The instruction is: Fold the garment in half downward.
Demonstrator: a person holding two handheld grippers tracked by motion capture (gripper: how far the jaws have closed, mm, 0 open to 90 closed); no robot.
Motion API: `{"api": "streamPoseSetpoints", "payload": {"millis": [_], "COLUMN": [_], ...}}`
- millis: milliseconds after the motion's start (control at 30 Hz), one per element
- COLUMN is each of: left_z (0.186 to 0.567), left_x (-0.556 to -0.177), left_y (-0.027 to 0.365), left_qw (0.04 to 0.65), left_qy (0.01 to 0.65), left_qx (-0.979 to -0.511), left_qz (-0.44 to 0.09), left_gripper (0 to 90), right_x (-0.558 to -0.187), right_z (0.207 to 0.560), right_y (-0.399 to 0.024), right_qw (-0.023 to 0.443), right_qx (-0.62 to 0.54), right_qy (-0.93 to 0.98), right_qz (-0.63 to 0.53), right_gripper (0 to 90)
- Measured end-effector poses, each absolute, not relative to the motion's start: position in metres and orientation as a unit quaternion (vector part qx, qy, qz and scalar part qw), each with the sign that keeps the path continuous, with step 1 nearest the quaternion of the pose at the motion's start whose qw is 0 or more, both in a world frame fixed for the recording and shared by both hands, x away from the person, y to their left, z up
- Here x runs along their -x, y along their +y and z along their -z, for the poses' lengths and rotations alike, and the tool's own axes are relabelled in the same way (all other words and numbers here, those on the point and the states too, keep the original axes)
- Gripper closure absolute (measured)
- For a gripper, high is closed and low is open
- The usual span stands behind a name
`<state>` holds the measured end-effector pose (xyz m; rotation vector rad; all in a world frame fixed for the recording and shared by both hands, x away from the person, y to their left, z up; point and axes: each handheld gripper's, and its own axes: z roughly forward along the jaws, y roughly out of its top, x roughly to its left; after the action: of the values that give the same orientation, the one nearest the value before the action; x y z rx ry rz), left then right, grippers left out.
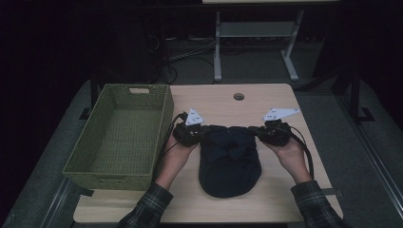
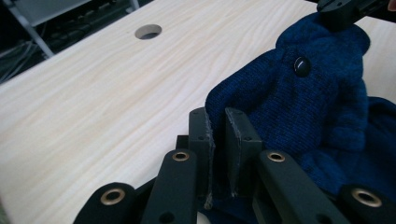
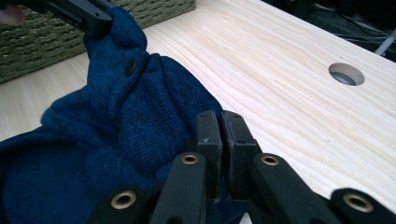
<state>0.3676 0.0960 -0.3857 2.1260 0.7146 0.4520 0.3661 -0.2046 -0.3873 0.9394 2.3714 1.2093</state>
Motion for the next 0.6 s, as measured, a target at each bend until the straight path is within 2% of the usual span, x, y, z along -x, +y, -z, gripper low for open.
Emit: {"api": "streamPoseSetpoints", "payload": {"millis": [600], "left_z": [0.403], "left_x": [-0.332], "left_y": [0.094], "left_qw": [0.400], "left_qy": [0.264], "left_qx": [-0.864], "left_qz": [-0.156], "left_gripper": [81.1], "right_x": [-0.323], "right_z": [0.408], "right_y": [-0.211], "right_qw": [0.130], "right_qx": [-0.325], "right_qy": [0.828], "right_qz": [-0.437], "right_gripper": [85.0]}}
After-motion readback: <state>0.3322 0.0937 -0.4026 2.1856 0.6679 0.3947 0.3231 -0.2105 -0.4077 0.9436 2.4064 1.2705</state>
